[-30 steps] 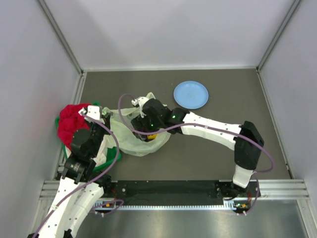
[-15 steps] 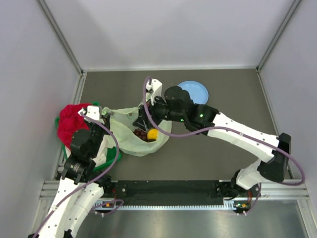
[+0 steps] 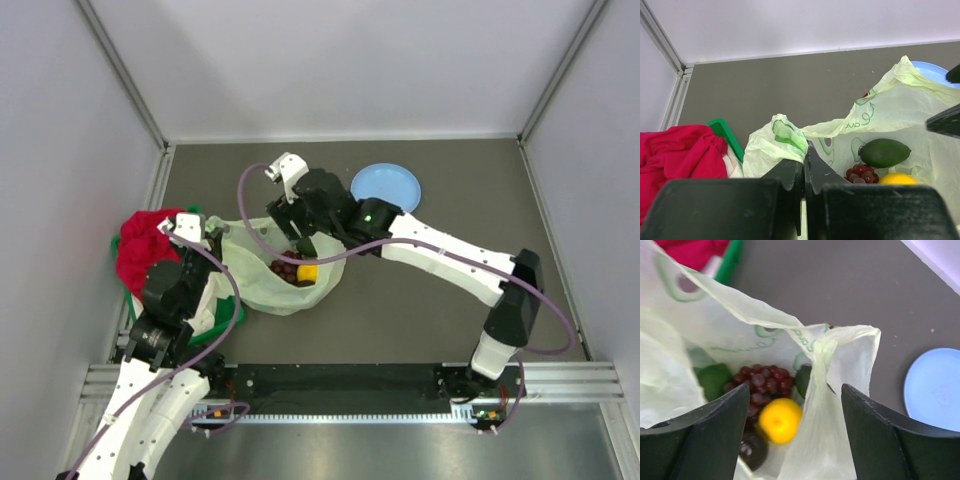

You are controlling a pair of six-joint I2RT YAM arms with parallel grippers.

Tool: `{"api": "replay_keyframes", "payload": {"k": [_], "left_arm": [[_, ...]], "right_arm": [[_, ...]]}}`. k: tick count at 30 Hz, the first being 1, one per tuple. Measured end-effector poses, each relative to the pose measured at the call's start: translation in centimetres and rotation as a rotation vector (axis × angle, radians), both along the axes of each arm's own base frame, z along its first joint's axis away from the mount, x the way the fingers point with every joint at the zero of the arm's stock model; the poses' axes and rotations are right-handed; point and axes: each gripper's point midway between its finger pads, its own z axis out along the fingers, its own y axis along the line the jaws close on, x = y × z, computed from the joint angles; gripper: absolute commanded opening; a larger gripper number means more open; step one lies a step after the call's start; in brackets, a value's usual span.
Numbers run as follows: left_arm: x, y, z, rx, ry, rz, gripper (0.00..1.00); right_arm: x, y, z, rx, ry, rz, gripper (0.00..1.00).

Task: Place the fruits into the plastic bag

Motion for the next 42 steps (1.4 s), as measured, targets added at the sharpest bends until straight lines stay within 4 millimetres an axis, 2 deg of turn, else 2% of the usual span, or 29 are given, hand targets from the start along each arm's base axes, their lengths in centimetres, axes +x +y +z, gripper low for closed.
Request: {"api": "replay_keyframes", "payload": {"k": [6,12,13,16,19,22,25,27,30,32,35,37,39,42], "left_arm": [[0.0,0.0,0.0,0.0,0.0,0.0,0.0],[0.0,0.0,0.0,0.0,0.0,0.0,0.0],[0.0,0.0,0.0,0.0,0.001,0.0,0.0],[0.4,-0.2,-0.4,0.0,0.019,-0.001,0.0],[1.2,-0.9,-0.9,-0.018,0.064,-0.014,0.0],[2.4,-2.4,0.1,-0.065,0.091,-0.058,0.0],[4.1,-4.7,3.6,-0.138,0.082,-0.134,0.0],[5.3,-6.1,6.5,-0.183,0.056,-0.183,0.0],[6.1,-7.6,10.7,-0.237,0.004,-0.247,0.0],[6.1,-8.5,13.6,-0.273,-0.038,-0.295,0.0],[5.6,-9.4,17.1,-0.311,-0.093,-0.356,0.0],[5.4,-9.7,18.6,-0.323,-0.12,-0.382,0.0],[5.3,-10.1,19.5,-0.332,-0.134,-0.402,0.0],[5.6,-10.7,19.3,-0.338,-0.116,-0.427,0.0]], "right_arm": [[2.2,-0.8,-3.8,-0.167,-0.043,-0.068,0.69],[4.1,-1.8,-4.2,-0.253,-0.109,-0.148,0.4],[4.2,-1.9,-4.2,-0.26,-0.114,-0.157,0.24],[4.7,-2.5,-4.1,-0.274,-0.122,-0.184,0.05],[5.3,-3.3,-4.0,-0.269,-0.106,-0.202,0.0],[6.9,-5.2,-3.1,-0.252,-0.077,-0.239,0.0],[8.9,-8.0,0.4,-0.198,-0.086,-0.3,0.0],[9.4,-10.0,4.0,-0.14,-0.124,-0.338,0.0],[8.1,-12.0,10.3,-0.037,-0.204,-0.35,0.0],[6.6,-13.6,14.9,0.043,-0.268,-0.351,0.0],[4.7,-16.4,20.3,0.146,-0.351,-0.37,0.0],[3.9,-18.1,22.4,0.192,-0.387,-0.391,0.0],[3.4,-19.5,23.6,0.218,-0.406,-0.411,0.0],[3.4,-20.2,23.3,0.22,-0.405,-0.426,0.0]]}}
